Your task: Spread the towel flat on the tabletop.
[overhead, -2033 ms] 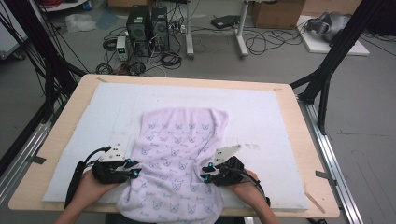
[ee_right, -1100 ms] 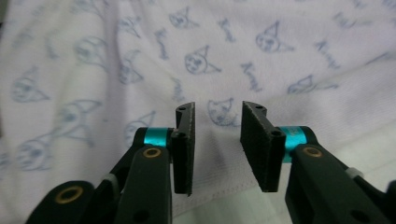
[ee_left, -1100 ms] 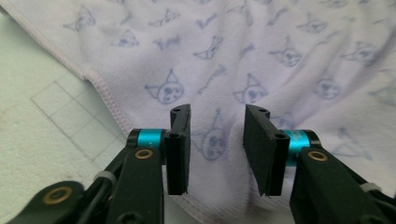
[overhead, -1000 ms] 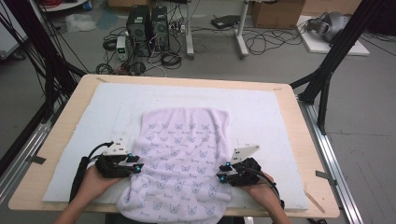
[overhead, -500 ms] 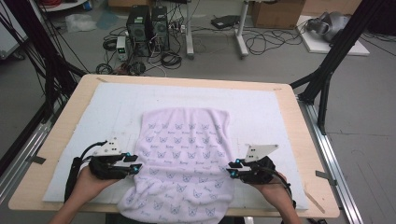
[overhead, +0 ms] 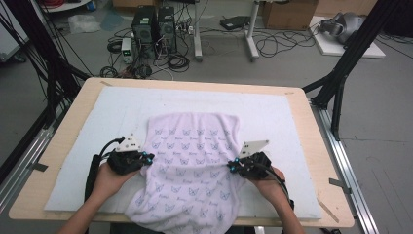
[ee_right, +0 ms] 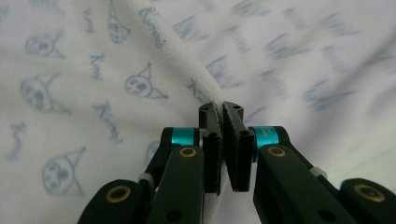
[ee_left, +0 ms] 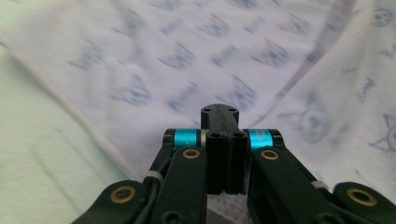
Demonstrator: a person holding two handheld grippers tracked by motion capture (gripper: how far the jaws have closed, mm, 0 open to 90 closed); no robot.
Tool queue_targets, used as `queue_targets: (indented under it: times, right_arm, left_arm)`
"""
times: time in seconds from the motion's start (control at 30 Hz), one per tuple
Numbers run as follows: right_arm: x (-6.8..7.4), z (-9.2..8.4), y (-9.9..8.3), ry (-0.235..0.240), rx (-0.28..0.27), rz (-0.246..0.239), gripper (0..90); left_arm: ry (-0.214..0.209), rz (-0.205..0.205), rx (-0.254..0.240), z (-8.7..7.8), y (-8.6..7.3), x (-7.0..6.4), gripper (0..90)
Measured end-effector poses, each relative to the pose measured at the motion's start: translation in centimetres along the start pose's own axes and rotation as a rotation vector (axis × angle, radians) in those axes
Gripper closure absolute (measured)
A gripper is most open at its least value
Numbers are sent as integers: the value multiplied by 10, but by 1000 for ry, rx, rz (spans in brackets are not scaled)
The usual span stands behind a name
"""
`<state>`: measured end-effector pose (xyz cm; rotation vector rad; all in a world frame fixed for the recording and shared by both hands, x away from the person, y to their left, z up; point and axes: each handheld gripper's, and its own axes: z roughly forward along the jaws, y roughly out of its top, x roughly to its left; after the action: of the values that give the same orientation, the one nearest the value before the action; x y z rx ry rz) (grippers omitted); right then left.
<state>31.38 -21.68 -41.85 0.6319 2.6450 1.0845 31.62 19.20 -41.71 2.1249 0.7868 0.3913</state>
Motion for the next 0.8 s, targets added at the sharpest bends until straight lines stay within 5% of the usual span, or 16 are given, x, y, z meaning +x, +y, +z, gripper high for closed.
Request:
queue_targets:
  times: [0.13, 0.23, 0.33, 0.47, 0.6, 0.8]
  right_arm:
    - [-19, 6, 13, -72, 4, 11, 866]
    - [-31, 19, 10, -62, 34, 53, 839]
    - [-33, 15, 6, -50, 12, 86, 754]
    - [-17, -9, 11, -68, -71, 37, 691]
    - [6, -21, 7, -23, -113, -9, 668]
    - [36, -11, -14, 109, -103, -46, 632]
  left_arm:
    - [42, -35, 17, 17, 8, 15, 896]
    - [32, -84, 41, 22, 4, 25, 862]
    - [3, -79, 19, 10, 1, 25, 731]
    - [18, -28, -30, -17, -1, 20, 686]
    - [7, 3, -67, -40, -6, 12, 679]
    - [-141, 72, -54, -36, -15, -13, 779]
